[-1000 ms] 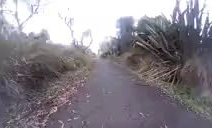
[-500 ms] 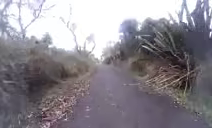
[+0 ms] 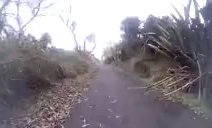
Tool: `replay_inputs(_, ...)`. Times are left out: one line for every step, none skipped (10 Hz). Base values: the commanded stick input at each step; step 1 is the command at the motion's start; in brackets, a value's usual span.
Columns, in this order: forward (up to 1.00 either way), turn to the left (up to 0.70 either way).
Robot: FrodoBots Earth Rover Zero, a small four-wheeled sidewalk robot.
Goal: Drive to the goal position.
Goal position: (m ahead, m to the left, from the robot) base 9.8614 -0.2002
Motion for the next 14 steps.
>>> replay_inputs(0.7,-0.27)
replay_inputs(0.7,-0.22)
replay_inputs(0.7,-0.16)
replay_inputs(0.7,-0.11)
replay_inputs(0.7,-0.05)
replay_inputs(0.7,0.0)
replay_inputs(0.7,0.0)
replay_inputs(0.7,0.0)
replay_inputs(0.7,-0.05)
replay_inputs(0.7,-0.17)
replay_inputs(0.7,-0.29)
replay_inputs(0.7,-0.34)
replay_inputs(0.7,-0.34)
replay_inputs(0.7,-0.35)
